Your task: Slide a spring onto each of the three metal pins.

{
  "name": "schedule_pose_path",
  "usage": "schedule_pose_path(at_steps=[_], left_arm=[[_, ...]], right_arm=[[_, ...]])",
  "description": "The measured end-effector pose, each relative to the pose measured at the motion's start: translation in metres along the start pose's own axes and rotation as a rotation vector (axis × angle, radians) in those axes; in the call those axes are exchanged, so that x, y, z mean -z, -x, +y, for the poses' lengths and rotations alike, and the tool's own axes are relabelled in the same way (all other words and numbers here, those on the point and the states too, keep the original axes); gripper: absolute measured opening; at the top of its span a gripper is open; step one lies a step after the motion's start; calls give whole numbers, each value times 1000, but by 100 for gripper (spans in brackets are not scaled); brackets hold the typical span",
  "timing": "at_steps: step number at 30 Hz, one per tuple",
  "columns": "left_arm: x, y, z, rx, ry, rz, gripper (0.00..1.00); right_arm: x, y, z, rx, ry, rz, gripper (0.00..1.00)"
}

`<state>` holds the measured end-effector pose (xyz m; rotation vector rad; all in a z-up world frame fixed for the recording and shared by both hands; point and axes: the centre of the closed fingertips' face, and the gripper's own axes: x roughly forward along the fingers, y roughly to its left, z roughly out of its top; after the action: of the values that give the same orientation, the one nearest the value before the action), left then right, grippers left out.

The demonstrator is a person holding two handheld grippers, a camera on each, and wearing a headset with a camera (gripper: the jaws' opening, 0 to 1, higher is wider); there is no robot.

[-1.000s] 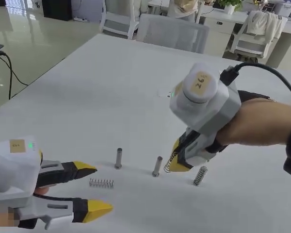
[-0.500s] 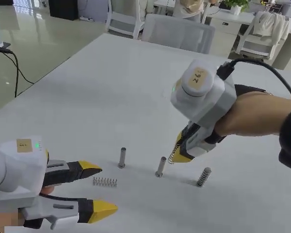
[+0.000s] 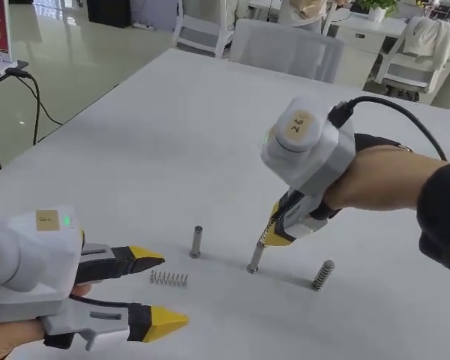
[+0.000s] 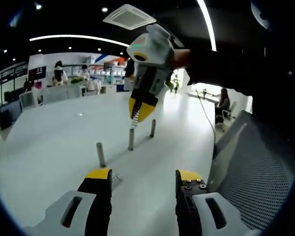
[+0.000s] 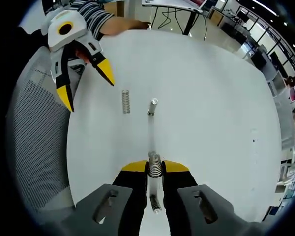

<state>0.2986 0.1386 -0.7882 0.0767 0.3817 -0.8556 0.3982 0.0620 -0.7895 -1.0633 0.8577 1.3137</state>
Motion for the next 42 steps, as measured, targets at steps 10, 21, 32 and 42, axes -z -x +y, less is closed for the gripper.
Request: schedule_pose_path(at_steps=[10, 21, 32, 42], left_arm=[[0, 0, 0, 2, -2, 0, 46], [0, -1, 0, 2, -2, 1, 45], [1, -1, 0, -1, 1, 3, 45], [1, -1, 0, 0, 1, 4, 45]], right_arm=[[0, -8, -3, -5, 1, 13, 8], [5, -22, -2, -32, -2, 46, 8], [15, -41, 1, -66, -29, 73, 8], [19, -54, 10, -89, -42, 80, 8]])
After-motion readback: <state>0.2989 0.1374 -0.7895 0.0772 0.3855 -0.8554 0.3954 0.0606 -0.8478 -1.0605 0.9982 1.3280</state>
